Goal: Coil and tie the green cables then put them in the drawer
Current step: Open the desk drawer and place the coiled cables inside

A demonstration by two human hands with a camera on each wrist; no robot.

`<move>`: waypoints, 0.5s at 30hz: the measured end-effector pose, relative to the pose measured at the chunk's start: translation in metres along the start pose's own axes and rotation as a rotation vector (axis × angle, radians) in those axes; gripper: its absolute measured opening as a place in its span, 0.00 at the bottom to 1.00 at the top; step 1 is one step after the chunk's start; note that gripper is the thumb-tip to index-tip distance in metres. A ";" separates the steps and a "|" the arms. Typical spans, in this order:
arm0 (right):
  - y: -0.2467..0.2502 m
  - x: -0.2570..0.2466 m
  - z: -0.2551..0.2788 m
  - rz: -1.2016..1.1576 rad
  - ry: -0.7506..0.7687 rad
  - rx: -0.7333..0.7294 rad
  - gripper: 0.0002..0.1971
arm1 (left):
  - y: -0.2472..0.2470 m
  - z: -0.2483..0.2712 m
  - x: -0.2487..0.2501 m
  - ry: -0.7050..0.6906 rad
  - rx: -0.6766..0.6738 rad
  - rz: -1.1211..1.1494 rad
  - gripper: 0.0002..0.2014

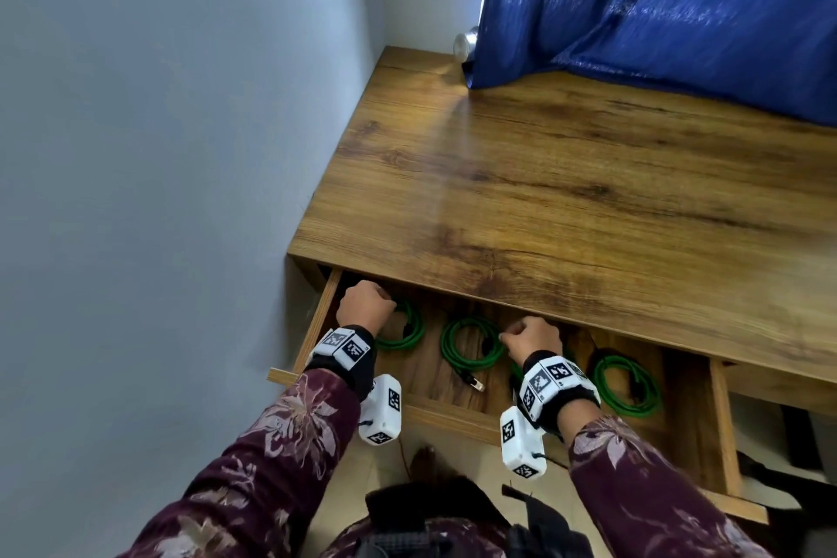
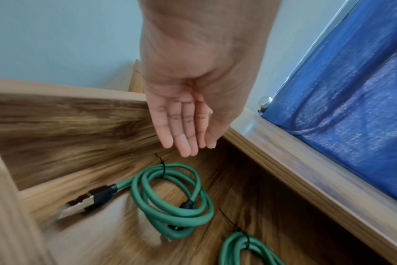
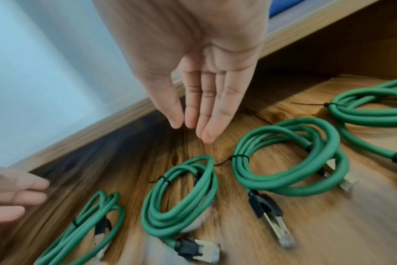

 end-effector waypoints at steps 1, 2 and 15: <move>0.005 -0.002 0.005 0.011 0.043 0.023 0.06 | 0.002 0.005 0.002 -0.032 0.019 0.011 0.08; 0.011 -0.002 0.012 0.014 0.084 0.046 0.04 | 0.004 0.011 0.005 -0.074 0.039 0.029 0.07; 0.046 0.017 0.091 0.050 0.530 0.178 0.11 | -0.006 0.129 0.030 -0.629 0.199 0.108 0.14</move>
Point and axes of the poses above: each hand's wrist, its own z-axis away from the middle knuckle, its own y-axis out of the back of the hand, x = y × z, the point moved 7 cm from there along -z, towards the middle knuckle, and after that the axes turned 2 degrees about x, right-handed, at the moved point
